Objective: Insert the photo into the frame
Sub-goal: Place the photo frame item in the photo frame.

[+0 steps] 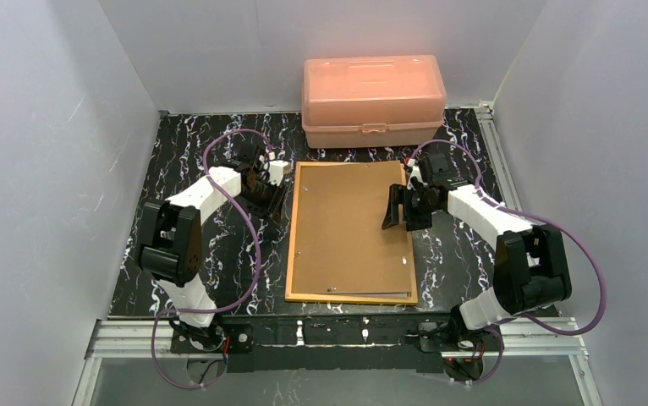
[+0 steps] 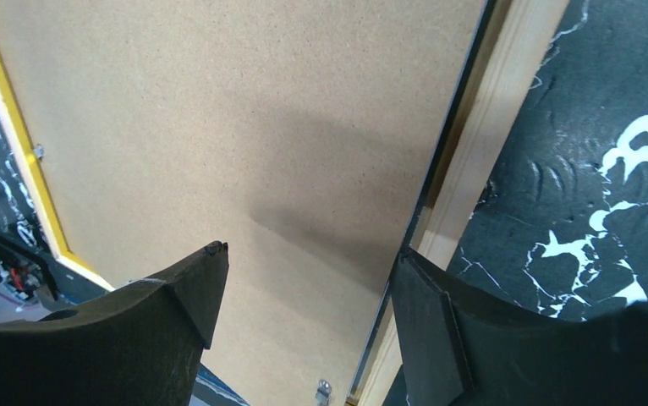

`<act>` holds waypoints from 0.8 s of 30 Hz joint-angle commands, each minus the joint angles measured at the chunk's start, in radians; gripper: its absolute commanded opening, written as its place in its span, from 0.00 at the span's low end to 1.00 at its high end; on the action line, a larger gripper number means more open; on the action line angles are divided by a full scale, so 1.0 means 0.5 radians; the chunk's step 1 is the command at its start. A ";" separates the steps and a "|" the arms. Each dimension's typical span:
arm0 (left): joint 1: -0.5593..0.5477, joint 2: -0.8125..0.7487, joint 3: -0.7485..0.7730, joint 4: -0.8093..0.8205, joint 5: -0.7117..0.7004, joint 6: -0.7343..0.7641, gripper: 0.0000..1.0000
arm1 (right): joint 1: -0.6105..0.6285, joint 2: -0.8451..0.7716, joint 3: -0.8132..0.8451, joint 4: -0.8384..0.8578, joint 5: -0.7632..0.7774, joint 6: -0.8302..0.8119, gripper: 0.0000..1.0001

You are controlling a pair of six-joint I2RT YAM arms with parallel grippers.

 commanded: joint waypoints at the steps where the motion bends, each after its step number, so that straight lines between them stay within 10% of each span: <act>1: -0.008 -0.066 0.005 -0.070 0.040 0.006 0.38 | 0.026 0.019 0.108 -0.052 0.128 -0.027 0.77; 24: -0.008 -0.064 0.007 -0.144 0.116 0.093 0.41 | 0.043 -0.178 0.080 0.026 0.568 0.136 0.75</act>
